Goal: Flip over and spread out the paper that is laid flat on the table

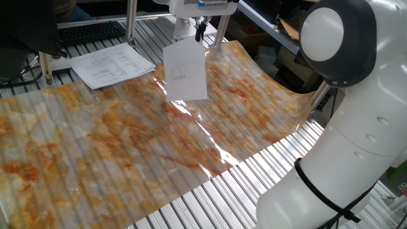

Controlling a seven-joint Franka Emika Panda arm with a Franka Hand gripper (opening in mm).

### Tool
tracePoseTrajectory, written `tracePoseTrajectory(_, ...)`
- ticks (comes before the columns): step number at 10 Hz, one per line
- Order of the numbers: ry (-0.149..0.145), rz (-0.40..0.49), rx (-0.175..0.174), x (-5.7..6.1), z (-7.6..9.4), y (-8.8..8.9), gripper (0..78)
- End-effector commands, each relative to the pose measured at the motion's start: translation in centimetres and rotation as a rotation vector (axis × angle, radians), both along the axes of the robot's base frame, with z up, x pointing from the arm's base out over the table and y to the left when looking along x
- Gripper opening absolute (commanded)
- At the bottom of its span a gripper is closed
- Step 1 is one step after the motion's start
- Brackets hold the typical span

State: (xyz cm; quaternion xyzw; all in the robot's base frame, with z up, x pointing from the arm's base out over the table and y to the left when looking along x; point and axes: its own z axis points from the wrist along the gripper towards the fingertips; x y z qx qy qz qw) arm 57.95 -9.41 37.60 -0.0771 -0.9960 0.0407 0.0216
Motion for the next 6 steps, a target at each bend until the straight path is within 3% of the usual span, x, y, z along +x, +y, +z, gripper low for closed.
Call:
tracePoseTrajectory(1,-0.005,0.031,0.001,0.05,0.24,-0.05,1.3)
tracePoseTrajectory(6,-0.012,0.103,-0.001,0.05,0.24,-0.05,1.3)
